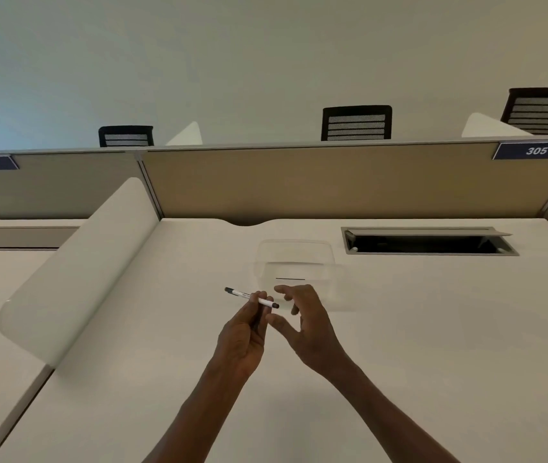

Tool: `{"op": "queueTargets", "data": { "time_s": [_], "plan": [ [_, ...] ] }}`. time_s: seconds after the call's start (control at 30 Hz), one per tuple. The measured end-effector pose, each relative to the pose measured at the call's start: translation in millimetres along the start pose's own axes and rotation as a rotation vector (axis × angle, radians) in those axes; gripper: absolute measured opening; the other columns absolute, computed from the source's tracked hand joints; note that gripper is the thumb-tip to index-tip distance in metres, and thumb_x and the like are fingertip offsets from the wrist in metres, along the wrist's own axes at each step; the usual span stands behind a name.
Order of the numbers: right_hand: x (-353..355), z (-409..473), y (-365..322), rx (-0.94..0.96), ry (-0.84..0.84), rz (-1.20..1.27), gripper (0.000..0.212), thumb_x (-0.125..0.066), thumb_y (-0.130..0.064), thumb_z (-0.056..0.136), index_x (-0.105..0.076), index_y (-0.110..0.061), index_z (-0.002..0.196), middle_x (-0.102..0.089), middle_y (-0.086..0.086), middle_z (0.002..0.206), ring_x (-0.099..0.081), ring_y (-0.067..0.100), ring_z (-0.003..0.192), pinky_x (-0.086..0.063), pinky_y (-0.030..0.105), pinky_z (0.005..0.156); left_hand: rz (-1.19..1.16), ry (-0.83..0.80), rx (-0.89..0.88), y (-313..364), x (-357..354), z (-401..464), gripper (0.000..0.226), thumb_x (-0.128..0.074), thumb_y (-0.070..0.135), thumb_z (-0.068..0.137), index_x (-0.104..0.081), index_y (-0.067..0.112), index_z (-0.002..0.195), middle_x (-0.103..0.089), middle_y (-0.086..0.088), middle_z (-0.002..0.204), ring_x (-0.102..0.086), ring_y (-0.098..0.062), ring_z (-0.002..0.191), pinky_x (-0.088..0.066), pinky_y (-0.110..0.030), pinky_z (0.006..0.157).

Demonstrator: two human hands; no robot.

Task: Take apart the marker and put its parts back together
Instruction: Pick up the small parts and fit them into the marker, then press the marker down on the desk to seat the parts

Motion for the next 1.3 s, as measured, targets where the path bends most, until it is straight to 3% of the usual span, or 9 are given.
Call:
{"op": "queueTargets", "data": {
  "time_s": [0.1, 0.2, 0.33, 0.6, 0.67, 0.8, 0.93, 1.17, 1.3],
  "plan": [
    [-1, 4, -9, 0.108, 0.04, -0.067, 0.031, -0.066, -0.039, 0.088, -0.064, -0.032, 0.119, -0.047, -0.008, 0.115, -0.052, 0.006, 0.103, -0.039, 0.007, 0.075, 0.001, -0.004, 0.049, -10, -4, -1, 0.02, -0.063, 0.01, 0.09, -0.067, -0.006, 0.102, -0.073, -0.014, 0.084, -0.071, -0.014, 0.063, -0.058, -0.019, 0.056],
    [5, 9, -7, 0.135, 0.114, -0.056, 0.022, -0.071, -0.025, 0.086, -0.072, -0.024, 0.108, -0.053, -0.004, 0.11, -0.055, 0.006, 0.095, -0.038, 0.007, 0.073, 0.014, -0.024, 0.075, -13, -5, 1, 0.019, -0.063, 0.009, 0.09, -0.066, -0.006, 0.101, -0.073, -0.016, 0.083, -0.071, -0.016, 0.062, -0.061, -0.023, 0.062],
    [14, 13, -8, 0.135, 0.176, -0.064, 0.017, -0.068, -0.011, 0.088, -0.072, -0.018, 0.103, -0.06, -0.004, 0.108, -0.058, 0.006, 0.099, -0.043, 0.009, 0.075, 0.17, -0.08, 0.072, -14, -9, 2, 0.019, -0.061, 0.012, 0.093, -0.07, -0.005, 0.095, -0.075, -0.02, 0.092, -0.075, -0.023, 0.08, -0.061, -0.031, 0.077],
    [54, 30, -15, 0.041, 0.318, 0.028, 0.012, -0.06, -0.022, 0.095, -0.069, -0.014, 0.096, -0.072, -0.007, 0.089, -0.065, 0.005, 0.085, -0.051, 0.022, 0.066, 0.945, 0.07, -0.469, 22, 26, 15, 0.034, -0.063, 0.037, 0.09, -0.076, 0.006, 0.096, -0.078, -0.004, 0.083, -0.074, -0.023, 0.084, -0.06, -0.037, 0.079],
    [61, 31, -16, 0.032, 0.324, 0.044, 0.015, -0.058, -0.025, 0.095, -0.068, -0.015, 0.096, -0.073, -0.007, 0.09, -0.066, 0.004, 0.086, -0.052, 0.021, 0.068, 1.134, 0.084, -0.592, 28, 34, 21, 0.032, -0.065, 0.036, 0.09, -0.074, 0.012, 0.108, -0.077, 0.001, 0.099, -0.071, -0.016, 0.094, -0.056, -0.032, 0.088],
    [66, 30, -18, 0.002, 0.3, 0.113, 0.017, -0.05, -0.022, 0.097, -0.065, -0.014, 0.102, -0.073, -0.007, 0.089, -0.067, 0.0, 0.087, -0.051, 0.017, 0.071, 1.719, 0.031, -0.639, 15, 57, 51, 0.065, -0.047, 0.047, 0.098, -0.031, 0.016, 0.152, -0.035, 0.002, 0.156, -0.029, -0.013, 0.145, -0.024, -0.028, 0.116],
    [66, 27, -18, -0.034, 0.257, 0.233, 0.02, -0.045, -0.018, 0.1, -0.063, -0.01, 0.107, -0.066, -0.004, 0.08, -0.065, 0.004, 0.077, -0.047, 0.014, 0.07, 1.981, 0.007, -0.555, -5, 92, 75, 0.082, -0.035, 0.054, 0.097, 0.002, 0.008, 0.154, 0.007, -0.005, 0.164, 0.014, -0.015, 0.149, 0.002, -0.037, 0.123],
    [59, 32, -19, -0.105, 0.153, 0.435, 0.02, -0.041, -0.018, 0.102, -0.06, -0.011, 0.103, -0.05, 0.004, 0.064, -0.048, 0.017, 0.059, -0.047, 0.024, 0.057, 2.186, 0.015, -0.539, -15, 104, 85, 0.086, -0.015, 0.066, 0.091, 0.007, 0.013, 0.154, 0.016, 0.001, 0.162, 0.018, -0.013, 0.149, 0.007, -0.038, 0.122],
    [50, 39, -5, -0.274, 0.133, 0.681, 0.027, -0.043, -0.03, 0.102, -0.055, -0.013, 0.084, -0.035, -0.002, 0.06, -0.028, 0.01, 0.053, -0.024, 0.025, 0.047, 2.207, 0.019, -0.549, -15, 106, 85, 0.087, -0.01, 0.069, 0.09, 0.008, 0.014, 0.154, 0.017, 0.002, 0.162, 0.018, -0.012, 0.148, 0.006, -0.037, 0.122]
  ]
}}
Point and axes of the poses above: each hand's wrist, its own z-axis towards the middle knuckle, its own x-axis out of the back of the hand, y = z × x, the point moved 10 cm from there along z, towards the middle knuckle
